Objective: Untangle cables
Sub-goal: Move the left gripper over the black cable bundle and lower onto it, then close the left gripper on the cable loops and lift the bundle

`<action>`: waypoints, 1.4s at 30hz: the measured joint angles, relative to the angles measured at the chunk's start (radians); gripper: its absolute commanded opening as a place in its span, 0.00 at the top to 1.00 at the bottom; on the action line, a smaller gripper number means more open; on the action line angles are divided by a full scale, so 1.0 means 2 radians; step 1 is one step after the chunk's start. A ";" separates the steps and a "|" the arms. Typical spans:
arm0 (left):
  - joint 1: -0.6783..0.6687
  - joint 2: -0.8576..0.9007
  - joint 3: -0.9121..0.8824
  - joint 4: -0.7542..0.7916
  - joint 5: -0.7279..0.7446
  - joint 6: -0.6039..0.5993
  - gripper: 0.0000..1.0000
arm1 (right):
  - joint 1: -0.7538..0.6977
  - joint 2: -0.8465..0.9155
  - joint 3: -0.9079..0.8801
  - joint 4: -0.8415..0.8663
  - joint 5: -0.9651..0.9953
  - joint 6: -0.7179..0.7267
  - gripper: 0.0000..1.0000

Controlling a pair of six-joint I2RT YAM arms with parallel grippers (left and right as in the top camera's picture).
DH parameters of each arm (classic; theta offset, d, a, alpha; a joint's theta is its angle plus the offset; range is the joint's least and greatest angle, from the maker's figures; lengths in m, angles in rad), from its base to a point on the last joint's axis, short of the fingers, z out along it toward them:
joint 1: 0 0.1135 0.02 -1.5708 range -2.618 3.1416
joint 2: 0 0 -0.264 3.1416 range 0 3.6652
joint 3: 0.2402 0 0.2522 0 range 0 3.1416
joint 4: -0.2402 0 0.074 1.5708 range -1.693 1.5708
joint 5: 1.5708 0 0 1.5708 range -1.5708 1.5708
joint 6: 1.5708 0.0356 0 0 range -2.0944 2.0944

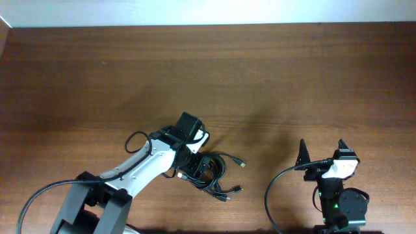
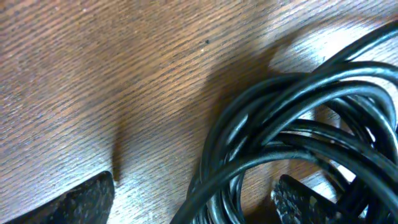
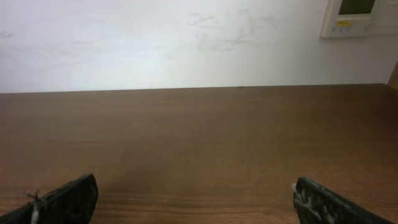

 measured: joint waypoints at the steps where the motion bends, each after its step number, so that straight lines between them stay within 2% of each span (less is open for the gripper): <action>1: 0.000 0.000 0.000 0.001 0.000 0.000 0.15 | 0.000 0.000 0.000 0.000 0.000 0.000 0.01; 6: 0.000 0.000 0.000 0.001 0.000 0.000 0.15 | 0.000 0.000 0.000 0.000 0.000 0.000 0.01; 12: 0.000 0.005 0.000 0.001 0.000 0.000 0.08 | 0.000 0.000 0.000 0.000 0.000 0.000 0.01; 19: 0.000 0.018 0.007 0.007 -0.008 0.000 0.10 | 0.000 0.000 0.000 0.000 0.000 0.000 0.01; 21: 0.000 0.019 0.008 0.009 -0.010 0.000 0.21 | 0.000 0.000 0.000 0.000 0.000 0.000 0.01; 23: 0.000 0.021 0.009 0.012 -0.014 -0.001 0.43 | 0.000 0.000 0.000 0.000 0.000 0.000 0.01; 24: 0.000 0.022 0.009 0.013 -0.015 -0.003 0.58 | 0.000 0.000 0.000 0.000 0.000 0.000 0.01; 26: 0.000 0.023 0.009 0.015 -0.015 -0.002 0.79 | 0.000 0.000 0.000 0.000 0.000 0.000 0.01; 29: -0.002 0.025 0.009 0.015 0.004 -0.001 1.00 | 0.000 0.000 0.000 0.000 0.000 0.000 0.01; 38: -0.002 0.026 0.011 0.008 0.012 -0.004 1.00 | 0.000 0.000 0.000 0.000 0.000 0.000 0.01; 42: -0.002 0.031 0.027 -0.053 0.012 -0.006 1.00 | 0.000 0.000 0.000 0.000 0.000 0.000 0.01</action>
